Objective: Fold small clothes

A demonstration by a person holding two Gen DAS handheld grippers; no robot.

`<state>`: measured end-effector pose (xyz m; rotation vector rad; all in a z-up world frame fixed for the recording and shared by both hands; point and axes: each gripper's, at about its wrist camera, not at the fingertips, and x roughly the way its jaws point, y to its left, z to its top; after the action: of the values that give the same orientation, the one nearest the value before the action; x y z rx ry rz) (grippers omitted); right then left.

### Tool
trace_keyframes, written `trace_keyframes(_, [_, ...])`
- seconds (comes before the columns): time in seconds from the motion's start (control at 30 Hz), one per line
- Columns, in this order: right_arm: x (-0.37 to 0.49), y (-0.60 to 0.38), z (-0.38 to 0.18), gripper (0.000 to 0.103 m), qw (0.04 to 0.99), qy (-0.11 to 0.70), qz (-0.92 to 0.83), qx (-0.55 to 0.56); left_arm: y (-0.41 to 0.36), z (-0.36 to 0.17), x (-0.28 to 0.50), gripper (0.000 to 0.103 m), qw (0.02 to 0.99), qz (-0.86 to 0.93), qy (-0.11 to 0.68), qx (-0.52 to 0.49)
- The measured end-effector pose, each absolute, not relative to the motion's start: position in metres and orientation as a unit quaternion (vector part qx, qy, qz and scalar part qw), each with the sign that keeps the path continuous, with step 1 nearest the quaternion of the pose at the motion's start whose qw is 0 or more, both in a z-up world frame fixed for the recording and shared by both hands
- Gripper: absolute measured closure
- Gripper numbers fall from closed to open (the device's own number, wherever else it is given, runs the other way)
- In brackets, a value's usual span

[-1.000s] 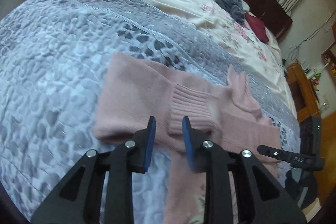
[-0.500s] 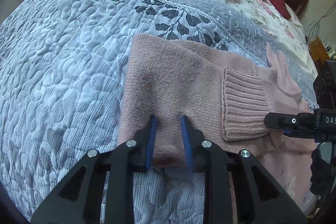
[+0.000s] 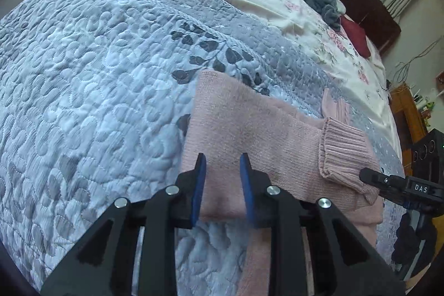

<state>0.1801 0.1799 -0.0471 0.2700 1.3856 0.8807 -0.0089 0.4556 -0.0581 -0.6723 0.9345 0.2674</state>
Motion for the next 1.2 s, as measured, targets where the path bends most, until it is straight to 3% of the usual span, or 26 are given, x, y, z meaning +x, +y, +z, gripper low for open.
trace_keyframes(0.33, [0.201,0.081,-0.064,0.09,0.7,0.626,0.313,0.14,0.392,-0.062,0.041,0.079,0.84,0.055,0.458,-0.285])
trace_keyframes(0.67, [0.207,0.081,-0.122,0.088,0.69,0.662,0.27,0.114,0.389,-0.098,0.061,0.079,0.816,0.065,0.503,-0.278])
trace_keyframes(0.83, [0.203,0.084,-0.097,0.073,0.728,0.638,0.246,0.046,0.385,-0.094,0.064,0.078,0.814,0.066,0.514,-0.263])
trace_keyframes(0.97, [0.188,0.107,-0.058,0.069,0.769,0.579,0.267,-0.044,0.381,-0.077,0.066,0.07,0.823,0.058,0.499,-0.266])
trace_keyframes(1.2, [0.17,0.176,-0.087,0.058,0.732,0.594,0.307,-0.133,0.367,-0.09,0.08,0.068,0.816,0.052,0.515,-0.258])
